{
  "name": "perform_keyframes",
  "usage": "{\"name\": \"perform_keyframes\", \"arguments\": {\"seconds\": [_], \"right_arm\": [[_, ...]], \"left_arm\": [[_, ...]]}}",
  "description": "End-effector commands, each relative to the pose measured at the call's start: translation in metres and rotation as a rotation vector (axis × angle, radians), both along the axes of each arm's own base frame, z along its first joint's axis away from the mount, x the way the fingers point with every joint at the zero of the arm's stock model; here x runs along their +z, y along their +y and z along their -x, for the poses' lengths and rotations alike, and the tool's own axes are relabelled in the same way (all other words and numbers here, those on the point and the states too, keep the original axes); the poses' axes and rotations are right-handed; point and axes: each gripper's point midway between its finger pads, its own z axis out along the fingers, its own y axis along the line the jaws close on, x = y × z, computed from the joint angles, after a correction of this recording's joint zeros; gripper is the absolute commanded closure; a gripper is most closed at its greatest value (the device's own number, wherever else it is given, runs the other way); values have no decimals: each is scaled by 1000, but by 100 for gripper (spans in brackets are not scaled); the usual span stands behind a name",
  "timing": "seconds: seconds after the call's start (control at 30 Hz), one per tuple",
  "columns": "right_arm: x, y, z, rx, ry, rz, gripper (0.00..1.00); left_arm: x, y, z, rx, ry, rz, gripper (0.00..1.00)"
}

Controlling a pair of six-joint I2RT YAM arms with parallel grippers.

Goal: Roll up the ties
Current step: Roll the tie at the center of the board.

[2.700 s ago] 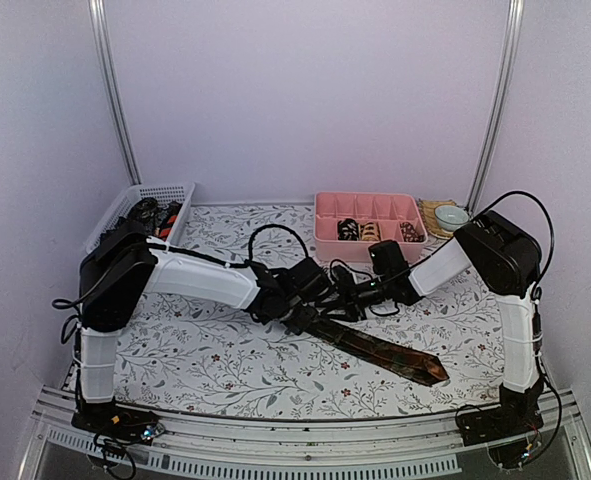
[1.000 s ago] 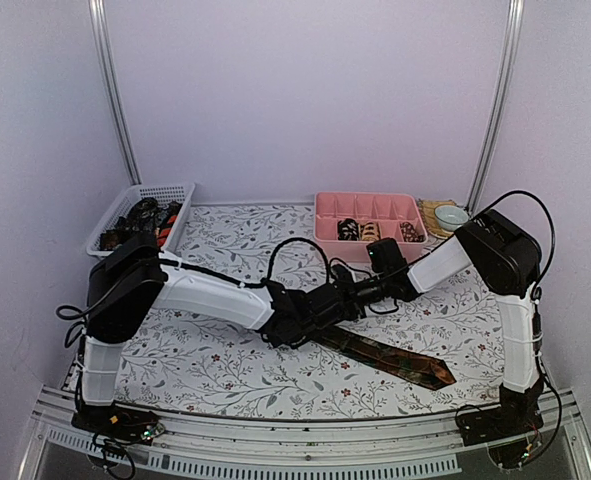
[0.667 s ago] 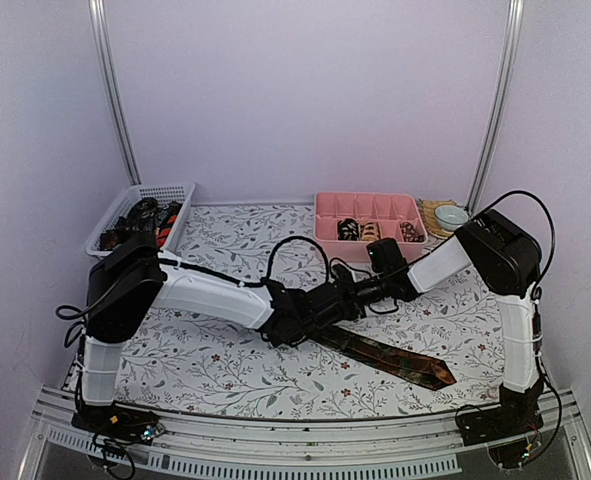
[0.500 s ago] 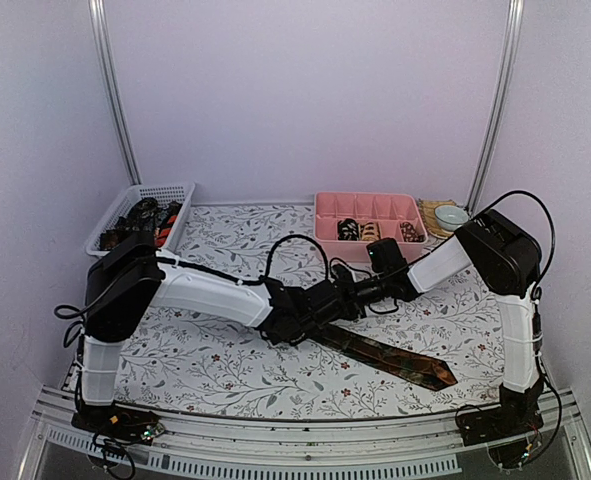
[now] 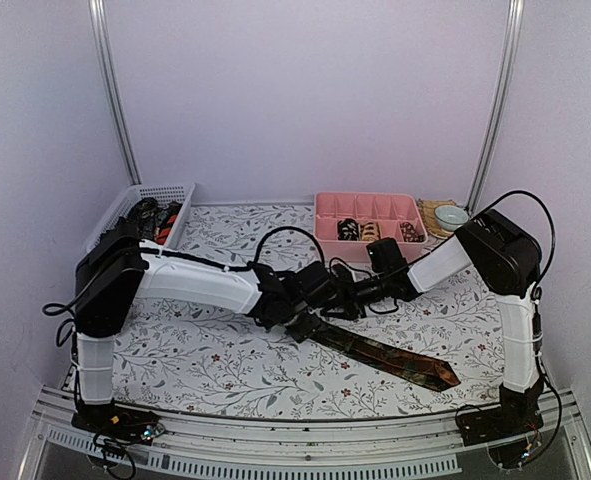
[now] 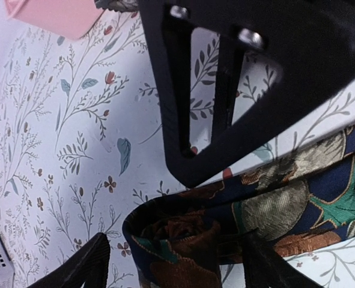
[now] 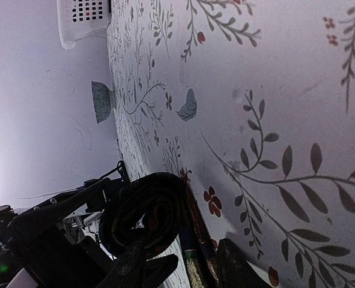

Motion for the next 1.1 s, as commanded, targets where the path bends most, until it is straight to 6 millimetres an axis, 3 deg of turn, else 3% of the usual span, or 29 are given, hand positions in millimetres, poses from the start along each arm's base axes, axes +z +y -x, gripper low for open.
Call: {"name": "perform_keyframes", "arguments": {"seconds": [0.0,0.2,0.27,0.47,0.6,0.73,0.8,0.9,0.97,1.07], "right_arm": [[18,1,-8,-9,-55,-9,60],[26,-1,-7,-11,-66,-15,59],[32,-1,-7,-13,-74,-22,59],[50,-1,0,-14,-90,-37,53],[60,-2,5,-31,-106,-21,41],[67,-5,8,-48,-126,-14,41],[70,-4,11,-56,-134,-7,41],[76,2,18,-44,-148,-8,41],[80,7,20,-42,-154,-13,41],[80,12,24,-47,-154,-5,41]], "left_arm": [[20,-9,-3,6,55,138,24],[25,-15,0,2,144,250,24],[42,-17,0,-6,155,314,24],[63,-18,-3,11,187,421,23],[85,-7,-11,55,195,518,20],[95,18,-23,117,183,549,22],[92,29,-24,137,190,543,26],[81,39,-23,152,215,534,42],[72,42,-21,154,239,533,53],[57,39,-16,142,286,544,62]]}}
